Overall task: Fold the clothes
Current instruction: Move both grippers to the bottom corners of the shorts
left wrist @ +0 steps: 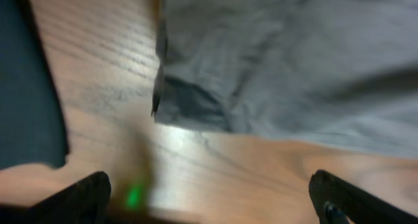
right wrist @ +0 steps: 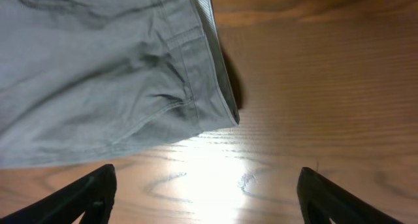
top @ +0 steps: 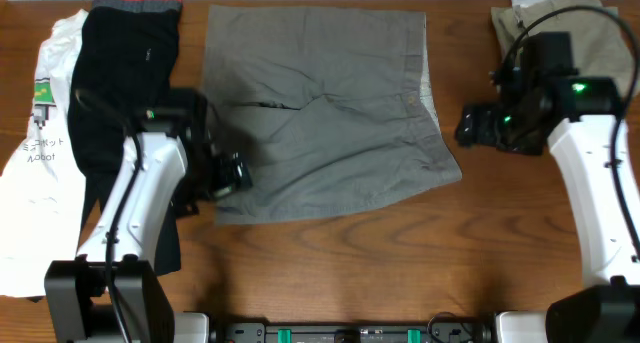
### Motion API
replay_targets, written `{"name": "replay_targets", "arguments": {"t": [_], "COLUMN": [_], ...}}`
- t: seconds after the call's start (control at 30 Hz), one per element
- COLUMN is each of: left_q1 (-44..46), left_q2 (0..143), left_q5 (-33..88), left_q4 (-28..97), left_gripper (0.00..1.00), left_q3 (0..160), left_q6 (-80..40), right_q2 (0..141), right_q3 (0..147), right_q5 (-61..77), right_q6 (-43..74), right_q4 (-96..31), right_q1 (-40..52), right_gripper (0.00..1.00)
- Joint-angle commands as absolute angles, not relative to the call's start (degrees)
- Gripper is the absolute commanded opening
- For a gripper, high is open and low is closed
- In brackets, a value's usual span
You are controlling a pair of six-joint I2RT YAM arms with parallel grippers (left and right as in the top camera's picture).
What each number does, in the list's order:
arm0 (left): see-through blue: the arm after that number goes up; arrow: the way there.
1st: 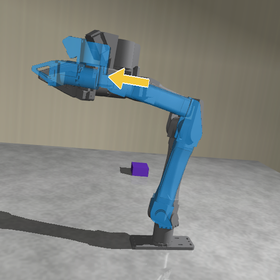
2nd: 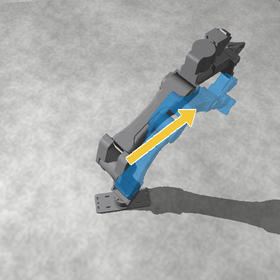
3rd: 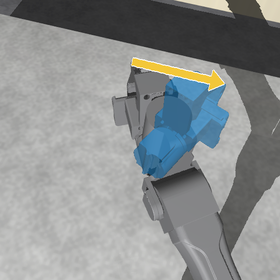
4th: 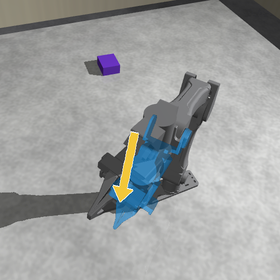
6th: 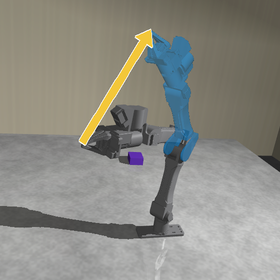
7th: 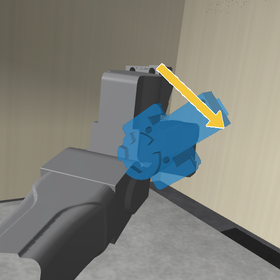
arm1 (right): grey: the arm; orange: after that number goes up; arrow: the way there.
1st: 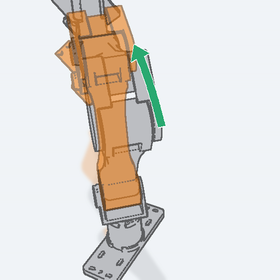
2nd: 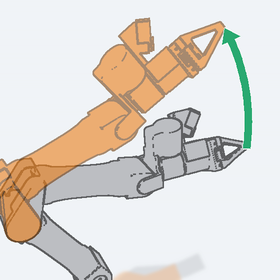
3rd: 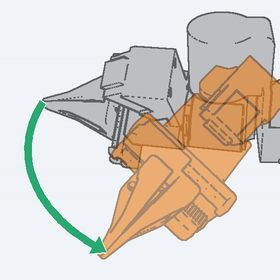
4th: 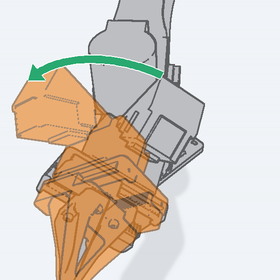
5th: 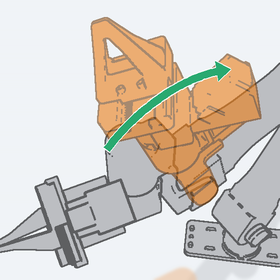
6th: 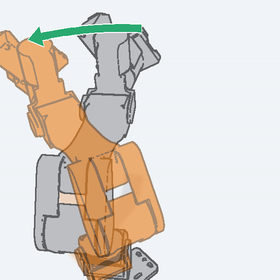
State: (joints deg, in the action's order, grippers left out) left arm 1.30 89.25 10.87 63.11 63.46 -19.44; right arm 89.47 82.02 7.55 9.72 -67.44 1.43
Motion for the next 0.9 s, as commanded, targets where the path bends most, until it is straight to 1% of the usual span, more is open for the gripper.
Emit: {"name": "replay_targets", "arguments": {"t": [0.0, 0.1, 0.37, 0.43, 0.5, 0.53, 0.57, 0.67, 0.73, 0.77, 0.83, 0.87], "left_q1": [1.32, 1.32, 1.32, 1.32, 1.32, 1.32, 1.32, 1.32, 1.32, 1.32, 1.32, 1.32], "left_q2": [86.56, 86.56, 86.56, 86.59, 86.59, 86.59, 86.59, 86.59, 86.59, 86.59, 86.59, 86.59], "left_q5": [9.96, 9.93, 9.85, 9.80, 9.78, 9.80, 9.80, 9.80, 9.80, 9.80, 9.82, 9.80], "left_q4": [60.18, 58.13, 46.30, 44.40, 43.07, 42.70, 42.41, 41.87, 41.87, 42.04, 42.63, 43.05], "left_gripper": [0.98, 0.98, 1.00, 0.95, 0.82, 0.71, 0.64, 0.46, 0.37, 0.29, 0.09, 0.06], "left_q3": [57.58, 54.04, 46.70, 45.93, 45.60, 45.56, 45.54, 45.54, 45.54, 45.54, 45.54, 45.54], "left_q6": [-23.46, -22.70, -17.47, -16.71, -16.51, -16.51, -16.51, -16.51, -16.51, -16.51, -16.53, -16.53], "right_q2": [90.02, 90.02, 90.02, 90.02, 90.02, 90.02, 90.02, 90.02, 90.02, 90.02, 90.02, 90.02], "right_q3": [78.43, 75.44, 67.61, 65.89, 64.29, 63.61, 62.87, 60.64, 59.37, 58.76, 57.82, 57.47], "right_q5": [6.90, 6.92, 6.90, 6.87, 6.90, 6.87, 6.87, 6.87, 6.85, 6.85, 6.85, 6.85], "right_q6": [11.77, 11.79, 11.62, 11.51, 11.53, 11.51, 11.51, 11.53, 11.53, 11.53, 11.60, 11.64], "right_q4": [-65.21, -62.43, -53.89, -51.94, -50.26, -49.52, -48.75, -46.15, -44.69, -44.05, -43.07, -42.78], "right_q1": [2.68, 3.29, 4.21, 4.21, 4.21, 4.21, 4.19, 4.19, 4.19, 4.19, 4.19, 4.19], "right_gripper": [0.84, 0.83, 0.81, 0.81, 0.80, 0.79, 0.77, 0.74, 0.74, 0.73, 0.72, 0.71]}}
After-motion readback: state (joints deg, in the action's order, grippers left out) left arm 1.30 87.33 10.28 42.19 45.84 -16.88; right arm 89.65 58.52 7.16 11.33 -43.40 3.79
